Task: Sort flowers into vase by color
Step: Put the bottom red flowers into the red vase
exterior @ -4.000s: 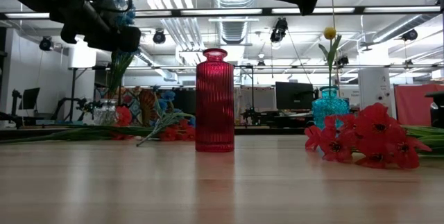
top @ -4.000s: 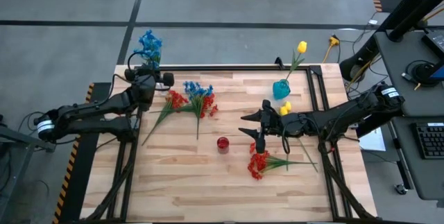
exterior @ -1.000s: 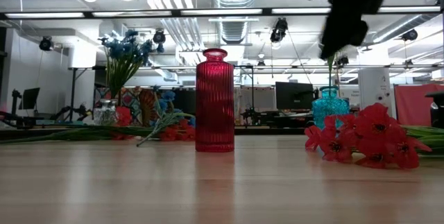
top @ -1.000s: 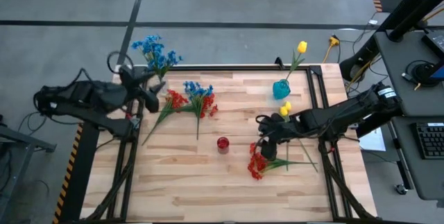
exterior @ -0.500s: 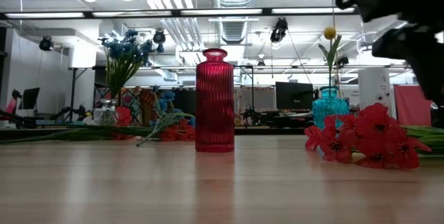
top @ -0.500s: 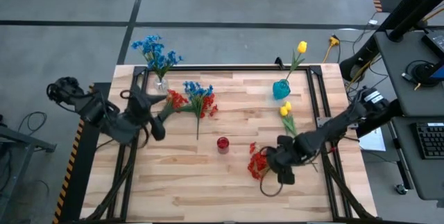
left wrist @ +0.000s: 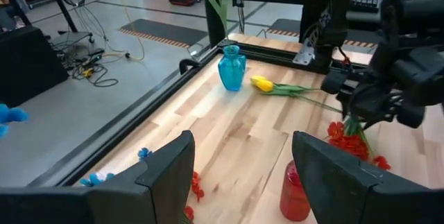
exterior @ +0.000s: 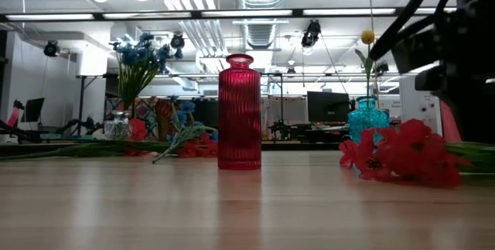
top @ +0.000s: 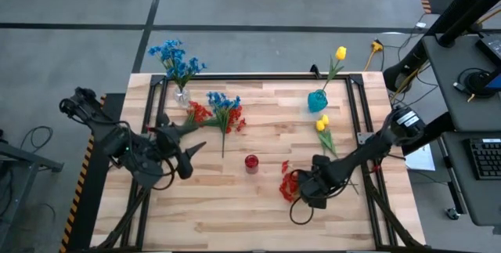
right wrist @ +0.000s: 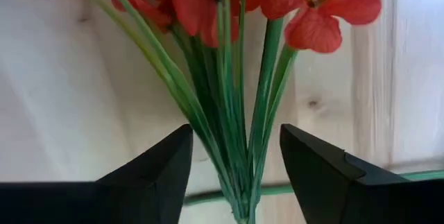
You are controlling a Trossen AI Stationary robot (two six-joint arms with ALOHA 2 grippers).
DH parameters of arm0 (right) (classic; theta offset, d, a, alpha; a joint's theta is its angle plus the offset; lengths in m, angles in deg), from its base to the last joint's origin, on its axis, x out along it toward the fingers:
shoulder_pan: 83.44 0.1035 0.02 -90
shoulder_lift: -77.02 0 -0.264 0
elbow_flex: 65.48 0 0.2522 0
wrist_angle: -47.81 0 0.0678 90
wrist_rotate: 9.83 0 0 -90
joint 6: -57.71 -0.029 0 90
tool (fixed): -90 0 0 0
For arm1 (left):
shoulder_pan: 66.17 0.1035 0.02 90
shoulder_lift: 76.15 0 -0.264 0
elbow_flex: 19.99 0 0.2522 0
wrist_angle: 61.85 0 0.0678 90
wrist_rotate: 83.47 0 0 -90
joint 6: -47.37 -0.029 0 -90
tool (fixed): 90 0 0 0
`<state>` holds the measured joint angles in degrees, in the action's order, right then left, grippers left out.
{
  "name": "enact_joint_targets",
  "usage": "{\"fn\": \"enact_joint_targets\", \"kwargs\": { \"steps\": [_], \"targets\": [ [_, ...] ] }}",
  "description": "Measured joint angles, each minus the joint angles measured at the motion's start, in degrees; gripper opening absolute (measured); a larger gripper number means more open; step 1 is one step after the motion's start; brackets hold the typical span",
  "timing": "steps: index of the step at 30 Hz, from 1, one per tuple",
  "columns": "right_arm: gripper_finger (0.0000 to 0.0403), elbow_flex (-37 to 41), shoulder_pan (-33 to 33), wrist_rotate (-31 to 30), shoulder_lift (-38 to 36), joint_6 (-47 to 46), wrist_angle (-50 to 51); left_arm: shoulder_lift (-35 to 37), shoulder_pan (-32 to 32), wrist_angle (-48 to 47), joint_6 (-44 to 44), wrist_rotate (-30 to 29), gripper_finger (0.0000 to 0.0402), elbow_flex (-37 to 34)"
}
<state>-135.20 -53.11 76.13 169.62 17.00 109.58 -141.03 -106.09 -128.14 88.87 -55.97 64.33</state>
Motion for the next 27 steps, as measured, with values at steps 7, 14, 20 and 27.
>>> {"fn": "enact_joint_targets", "kwargs": {
  "steps": [7,14,20,27],
  "targets": [
    [0.0255,-0.1,0.0,0.1,2.5,1.8,-1.3,-1.5,-0.3,0.0,0.9,-0.1,0.0225,0.0],
    [0.0199,0.0,0.0,0.4,2.1,2.2,-2.0,-2.4,-0.3,0.0,1.1,-0.4,0.0225,-0.1],
    [0.0104,0.0,0.0,-0.1,1.1,2.4,-2.1,-2.1,-0.3,0.0,1.1,-1.4,0.0225,-0.1],
    [0.0036,0.0,0.0,-0.1,-1.6,2.3,-2.1,-2.1,-0.3,-0.1,1.1,-1.5,0.0225,-0.1]
  ]
}}
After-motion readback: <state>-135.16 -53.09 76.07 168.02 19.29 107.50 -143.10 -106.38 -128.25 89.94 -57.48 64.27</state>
